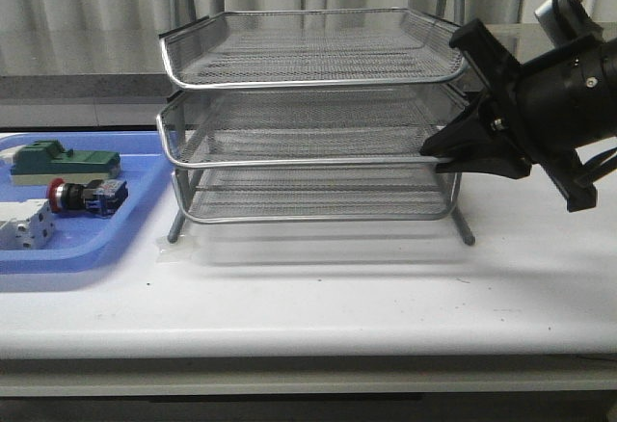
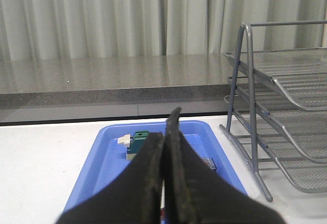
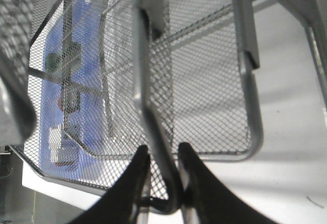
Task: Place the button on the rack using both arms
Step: 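Pull the middle wire tray out toward the robot with the right gripper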
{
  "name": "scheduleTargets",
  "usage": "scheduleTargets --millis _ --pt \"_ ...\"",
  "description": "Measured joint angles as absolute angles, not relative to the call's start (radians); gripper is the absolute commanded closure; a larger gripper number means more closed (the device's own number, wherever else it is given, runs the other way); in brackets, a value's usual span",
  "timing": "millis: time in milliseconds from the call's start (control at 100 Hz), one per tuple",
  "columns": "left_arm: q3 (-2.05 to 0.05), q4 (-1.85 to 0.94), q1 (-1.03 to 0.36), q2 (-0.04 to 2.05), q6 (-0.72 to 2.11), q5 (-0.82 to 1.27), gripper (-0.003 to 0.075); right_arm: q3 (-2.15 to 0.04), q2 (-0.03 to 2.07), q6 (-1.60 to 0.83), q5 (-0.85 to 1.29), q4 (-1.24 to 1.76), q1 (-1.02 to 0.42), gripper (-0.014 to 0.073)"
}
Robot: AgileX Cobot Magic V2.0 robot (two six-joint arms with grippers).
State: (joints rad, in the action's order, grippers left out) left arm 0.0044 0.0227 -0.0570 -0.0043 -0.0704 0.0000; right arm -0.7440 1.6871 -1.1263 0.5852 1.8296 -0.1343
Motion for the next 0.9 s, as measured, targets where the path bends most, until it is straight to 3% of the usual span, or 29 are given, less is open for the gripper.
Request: scheduleTargets --millis 660,780,900 --pt "0.004 0.023 -0.057 -0.004 -0.07 0.0 0.0741 -0.406 1.42 -1.184 0.629 1.833 -0.134 0.062" --pt "0.004 0.023 -0.057 -0.004 -0.07 0.0 0.0741 -0.397 1.396 -1.188 0.629 1.826 -0.134 0.0537" --pt "0.004 0.023 -0.057 -0.004 -0.07 0.0 0.0741 -0.394 1.383 -1.211 0.627 1.817 -0.134 0.0363"
